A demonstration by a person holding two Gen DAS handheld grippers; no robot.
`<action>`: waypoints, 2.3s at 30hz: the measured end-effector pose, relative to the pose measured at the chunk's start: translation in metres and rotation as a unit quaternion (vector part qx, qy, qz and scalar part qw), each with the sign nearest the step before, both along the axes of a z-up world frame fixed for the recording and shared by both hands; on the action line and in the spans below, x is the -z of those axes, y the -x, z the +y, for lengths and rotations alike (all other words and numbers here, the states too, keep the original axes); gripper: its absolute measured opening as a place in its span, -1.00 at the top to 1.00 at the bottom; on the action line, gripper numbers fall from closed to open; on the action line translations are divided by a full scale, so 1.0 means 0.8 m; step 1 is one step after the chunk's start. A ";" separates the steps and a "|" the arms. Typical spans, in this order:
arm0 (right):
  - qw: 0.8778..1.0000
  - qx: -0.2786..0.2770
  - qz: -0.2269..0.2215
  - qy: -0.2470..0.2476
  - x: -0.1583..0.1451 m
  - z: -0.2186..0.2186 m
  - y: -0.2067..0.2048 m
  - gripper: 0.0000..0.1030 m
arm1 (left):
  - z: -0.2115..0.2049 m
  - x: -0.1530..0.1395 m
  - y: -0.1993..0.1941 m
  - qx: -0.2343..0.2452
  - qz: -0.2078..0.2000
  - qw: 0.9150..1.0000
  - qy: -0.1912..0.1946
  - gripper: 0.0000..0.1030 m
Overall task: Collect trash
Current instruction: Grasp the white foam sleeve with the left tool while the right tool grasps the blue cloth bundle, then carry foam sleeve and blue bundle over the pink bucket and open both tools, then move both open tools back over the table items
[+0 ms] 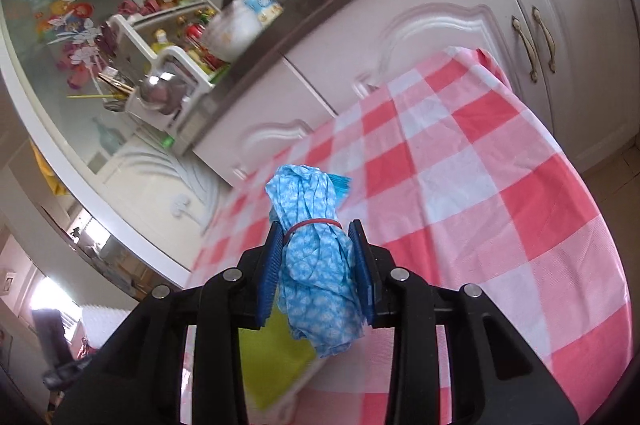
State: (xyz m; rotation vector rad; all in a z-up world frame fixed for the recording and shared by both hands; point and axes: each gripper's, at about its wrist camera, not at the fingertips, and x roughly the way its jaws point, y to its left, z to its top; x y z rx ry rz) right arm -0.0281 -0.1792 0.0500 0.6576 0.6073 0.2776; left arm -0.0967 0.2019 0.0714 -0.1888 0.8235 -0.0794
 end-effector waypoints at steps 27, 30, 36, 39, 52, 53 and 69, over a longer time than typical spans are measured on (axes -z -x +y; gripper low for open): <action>0.945 -0.321 0.049 0.038 -0.048 0.372 0.006 0.32 | 0.259 0.083 0.070 -0.204 0.010 0.976 0.071 0.29; 0.930 -0.359 0.053 0.054 -0.046 0.422 0.008 0.32 | 0.272 0.095 0.074 -0.214 0.016 0.973 0.083 0.29; 0.904 -0.413 0.063 0.085 -0.033 0.508 0.004 0.32 | 0.287 0.114 0.073 -0.222 0.022 0.970 0.097 0.28; 0.898 -0.425 0.071 0.089 -0.025 0.536 -0.001 0.32 | 0.290 0.125 0.067 -0.220 0.031 0.970 0.099 0.28; 0.895 -0.421 0.073 0.128 0.009 0.605 -0.011 -0.39 | 0.308 0.162 0.043 -0.231 0.059 0.965 0.107 -0.66; 0.897 -0.418 0.071 0.128 0.009 0.601 -0.010 -0.44 | 0.311 0.163 0.045 -0.235 0.063 0.964 0.107 -0.66; 0.927 -0.336 -0.028 0.167 -0.024 0.476 0.042 -0.79 | 0.311 0.125 0.100 -0.261 -0.006 0.946 0.194 -0.84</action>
